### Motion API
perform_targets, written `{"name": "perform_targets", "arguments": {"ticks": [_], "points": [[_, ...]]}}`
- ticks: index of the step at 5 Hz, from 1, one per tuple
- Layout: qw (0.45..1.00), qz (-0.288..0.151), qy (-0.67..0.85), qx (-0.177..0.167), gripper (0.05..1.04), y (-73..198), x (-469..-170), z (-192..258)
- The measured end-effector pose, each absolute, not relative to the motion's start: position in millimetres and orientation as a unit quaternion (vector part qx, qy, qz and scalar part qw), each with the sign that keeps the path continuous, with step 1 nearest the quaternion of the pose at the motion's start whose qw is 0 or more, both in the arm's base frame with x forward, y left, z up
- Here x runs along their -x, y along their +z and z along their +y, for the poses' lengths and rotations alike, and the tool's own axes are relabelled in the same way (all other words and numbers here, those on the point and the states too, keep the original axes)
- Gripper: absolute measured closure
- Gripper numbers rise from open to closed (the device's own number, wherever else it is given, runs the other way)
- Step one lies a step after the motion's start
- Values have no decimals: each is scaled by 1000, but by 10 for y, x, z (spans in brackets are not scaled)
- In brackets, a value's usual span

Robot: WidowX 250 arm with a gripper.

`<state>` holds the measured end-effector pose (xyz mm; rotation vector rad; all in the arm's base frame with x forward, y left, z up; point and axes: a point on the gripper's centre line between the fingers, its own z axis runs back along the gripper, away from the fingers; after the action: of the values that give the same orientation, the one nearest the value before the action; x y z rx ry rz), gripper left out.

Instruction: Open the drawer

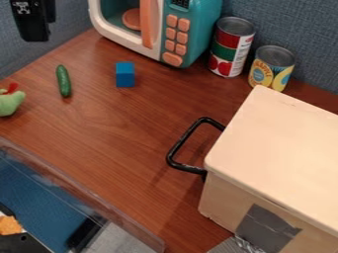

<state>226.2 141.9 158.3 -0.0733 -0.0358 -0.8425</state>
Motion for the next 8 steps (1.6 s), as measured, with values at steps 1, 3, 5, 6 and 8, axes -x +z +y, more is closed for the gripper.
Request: {"name": "perform_targets", "arguments": {"ticks": [1, 3, 5, 6, 8], "points": [[916, -11, -397, 49, 85, 1491, -2260, 1384], [944, 5, -322, 75, 85, 1099, -2348, 683], [978, -50, -190, 62, 85, 899, -2401, 198], [987, -98, -112, 66, 85, 912, -2465, 39], [986, -152, -31, 65, 85, 865, -2595, -125]]}}
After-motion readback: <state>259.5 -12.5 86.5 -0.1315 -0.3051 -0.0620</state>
